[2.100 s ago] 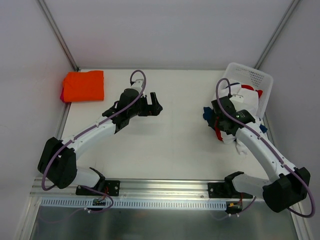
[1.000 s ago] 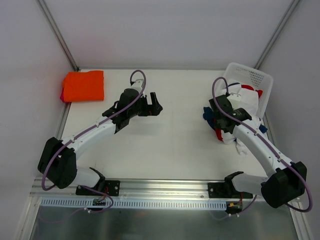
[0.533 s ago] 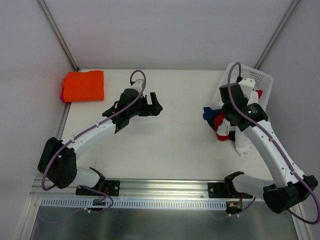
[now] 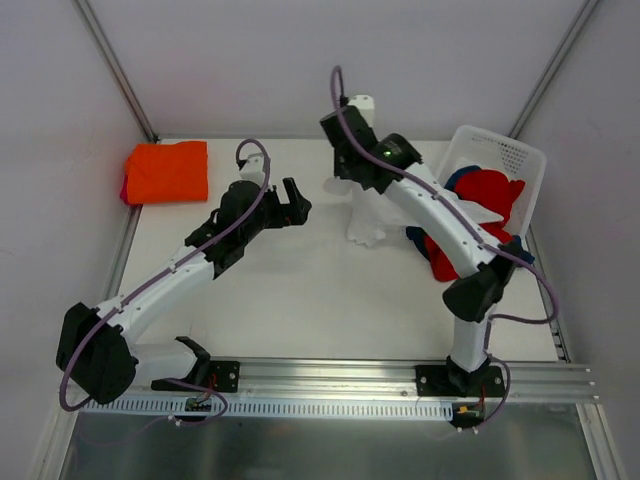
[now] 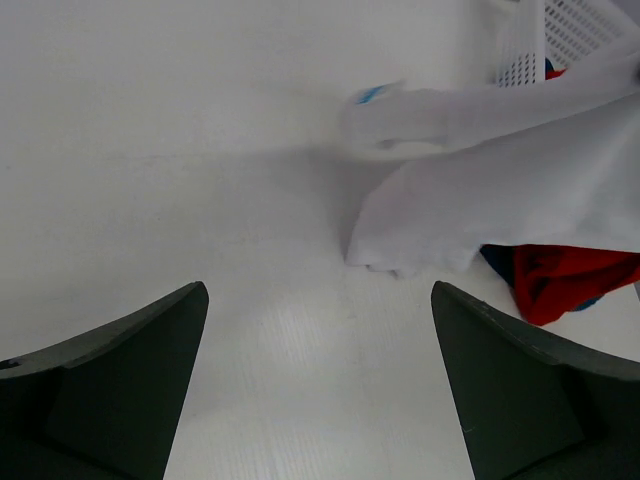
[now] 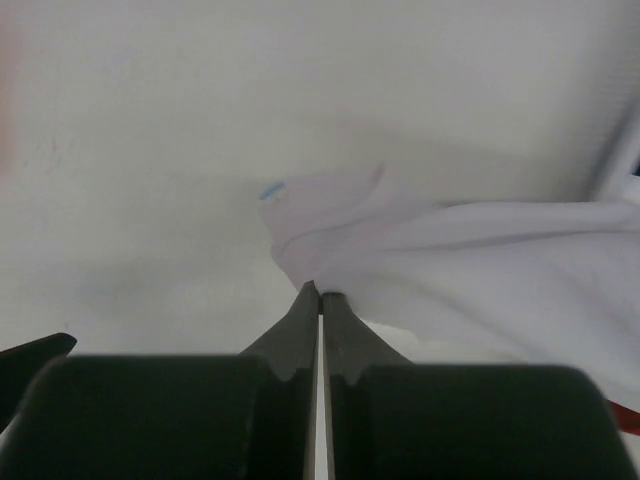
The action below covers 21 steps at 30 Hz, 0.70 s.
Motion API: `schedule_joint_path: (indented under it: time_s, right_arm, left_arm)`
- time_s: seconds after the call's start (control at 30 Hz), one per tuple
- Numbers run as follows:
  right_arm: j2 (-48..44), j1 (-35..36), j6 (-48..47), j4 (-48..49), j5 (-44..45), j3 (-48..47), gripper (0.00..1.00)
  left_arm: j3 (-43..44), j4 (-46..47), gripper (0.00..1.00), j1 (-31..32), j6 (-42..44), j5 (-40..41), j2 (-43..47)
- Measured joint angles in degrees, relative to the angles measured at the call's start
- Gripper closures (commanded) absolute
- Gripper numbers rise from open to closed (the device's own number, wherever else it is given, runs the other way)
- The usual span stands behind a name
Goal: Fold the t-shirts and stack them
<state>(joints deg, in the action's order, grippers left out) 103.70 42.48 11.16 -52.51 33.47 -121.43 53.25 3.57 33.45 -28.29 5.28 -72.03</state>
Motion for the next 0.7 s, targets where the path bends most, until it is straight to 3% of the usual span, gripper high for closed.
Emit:
schedule_joint_path:
  time_s: [0.17, 0.3, 0.7]
  right_arm:
    - [12.0, 5.97, -0.04, -1.81, -4.15, -7.5, 1.0]
    - [16.83, 6.88, -0.07, -3.08, -6.93, -12.44, 0.99]
    - [17.22, 9.92, -1.38, 0.72, -11.87, -19.32, 0.99]
  left_arm:
    - [-2.6, 0.2, 0.03, 0.0, 0.17, 7.04, 7.1]
    - [-4.52, 0.11, 0.05, 0.0, -0.07, 11.85, 10.8]
    - [-10.78, -0.98, 0.04, 0.0, -4.26, 28.04, 21.38]
